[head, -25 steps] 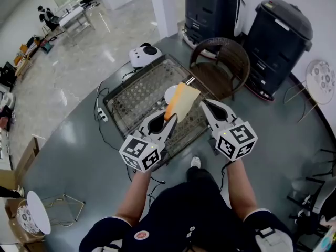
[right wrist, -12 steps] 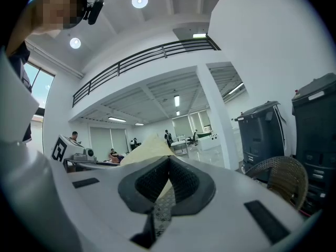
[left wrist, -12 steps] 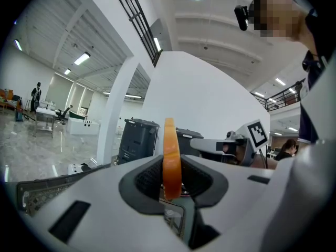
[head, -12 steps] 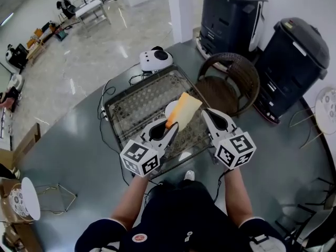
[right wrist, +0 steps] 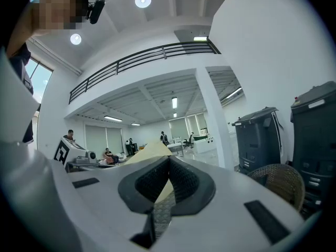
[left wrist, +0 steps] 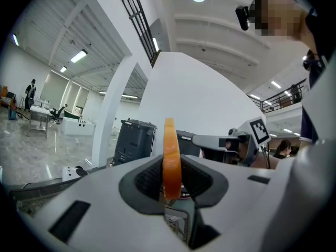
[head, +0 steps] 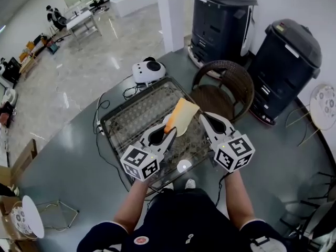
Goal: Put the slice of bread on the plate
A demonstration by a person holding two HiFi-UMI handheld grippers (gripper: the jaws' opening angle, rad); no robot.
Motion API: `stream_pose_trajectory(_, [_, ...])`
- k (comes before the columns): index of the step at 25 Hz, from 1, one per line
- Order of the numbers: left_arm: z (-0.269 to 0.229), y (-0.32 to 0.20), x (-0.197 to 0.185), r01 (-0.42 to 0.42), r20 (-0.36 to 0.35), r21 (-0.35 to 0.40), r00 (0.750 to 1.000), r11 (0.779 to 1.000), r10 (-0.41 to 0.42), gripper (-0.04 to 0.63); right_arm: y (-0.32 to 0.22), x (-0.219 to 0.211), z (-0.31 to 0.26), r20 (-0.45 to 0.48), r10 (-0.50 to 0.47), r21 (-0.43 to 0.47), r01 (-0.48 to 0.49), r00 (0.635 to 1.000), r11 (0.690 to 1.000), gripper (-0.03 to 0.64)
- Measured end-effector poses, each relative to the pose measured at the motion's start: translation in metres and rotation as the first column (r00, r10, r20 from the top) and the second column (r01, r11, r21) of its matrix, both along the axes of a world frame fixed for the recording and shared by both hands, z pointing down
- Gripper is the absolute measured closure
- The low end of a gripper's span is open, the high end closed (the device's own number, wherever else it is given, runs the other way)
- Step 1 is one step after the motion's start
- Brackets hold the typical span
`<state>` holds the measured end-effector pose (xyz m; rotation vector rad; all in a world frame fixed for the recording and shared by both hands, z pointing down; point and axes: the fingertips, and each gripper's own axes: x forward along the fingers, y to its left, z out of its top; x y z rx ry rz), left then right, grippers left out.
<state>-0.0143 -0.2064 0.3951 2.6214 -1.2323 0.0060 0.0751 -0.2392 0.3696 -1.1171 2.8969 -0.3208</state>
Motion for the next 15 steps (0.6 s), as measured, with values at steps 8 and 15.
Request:
stream_pose_trajectory(8, [0.002, -0.019, -0.01, -0.032, -0.021, 0.005, 0.999, 0.999, 0.032, 0.503, -0.01, -0.007, 0.002, -0.026, 0.045, -0.007, -0.045, 0.999, 0.999, 0.609])
stream_pose_trajectory(15, [0.016, -0.03, -0.023, -0.021, -0.034, -0.026, 0.999, 0.999, 0.02, 0.503, -0.016, -0.015, 0.013, -0.04, 0.052, -0.035, -0.054, 0.998, 0.998, 0.609])
